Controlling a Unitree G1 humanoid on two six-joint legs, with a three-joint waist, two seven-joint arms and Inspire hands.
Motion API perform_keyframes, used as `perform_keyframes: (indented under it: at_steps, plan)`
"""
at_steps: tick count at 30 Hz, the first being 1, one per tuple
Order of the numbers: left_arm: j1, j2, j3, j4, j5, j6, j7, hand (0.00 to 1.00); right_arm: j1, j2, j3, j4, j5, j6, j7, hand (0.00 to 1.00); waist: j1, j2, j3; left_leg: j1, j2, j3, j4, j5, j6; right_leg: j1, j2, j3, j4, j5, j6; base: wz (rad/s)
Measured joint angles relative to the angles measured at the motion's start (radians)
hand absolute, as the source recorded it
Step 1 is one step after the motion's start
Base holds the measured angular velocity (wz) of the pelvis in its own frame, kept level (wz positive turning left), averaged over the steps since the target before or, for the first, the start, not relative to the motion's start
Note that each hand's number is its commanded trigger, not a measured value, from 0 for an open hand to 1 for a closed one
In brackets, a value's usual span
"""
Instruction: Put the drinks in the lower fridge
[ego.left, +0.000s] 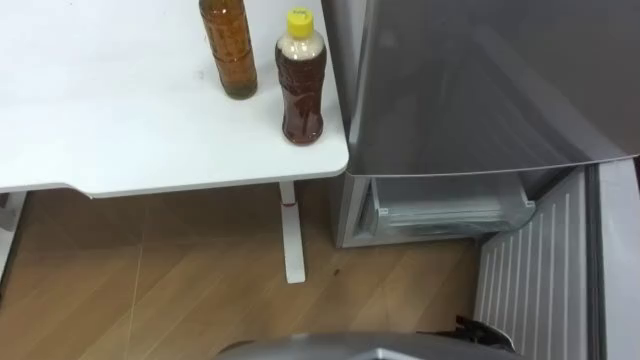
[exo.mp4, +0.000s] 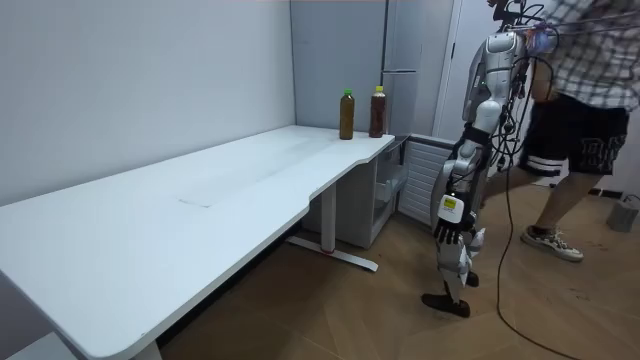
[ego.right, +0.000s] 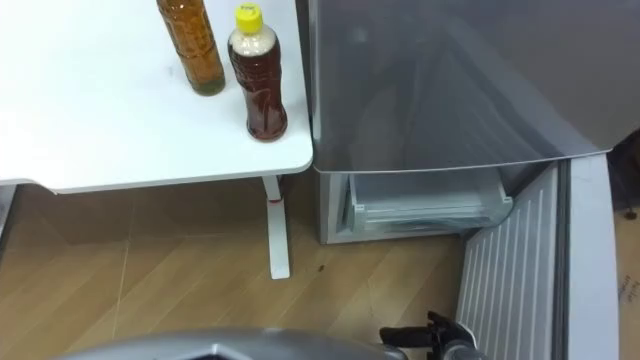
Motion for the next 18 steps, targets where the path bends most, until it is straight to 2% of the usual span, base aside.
perform_keyframes:
  at_steps: [18]
  plan:
    - [0.01,0.0,0.001,0.0,0.0,0.001,0.001,0.0,0.002,0.0,-0.013,0.004,0.0,0.001,-0.001,0.0,-0.001,-0.002,0.001,0.01,-0.001,-0.003,-0.002,0.0,0.0,0.012,0.0,-0.003,-0.001,0.0,0.0,0.0]
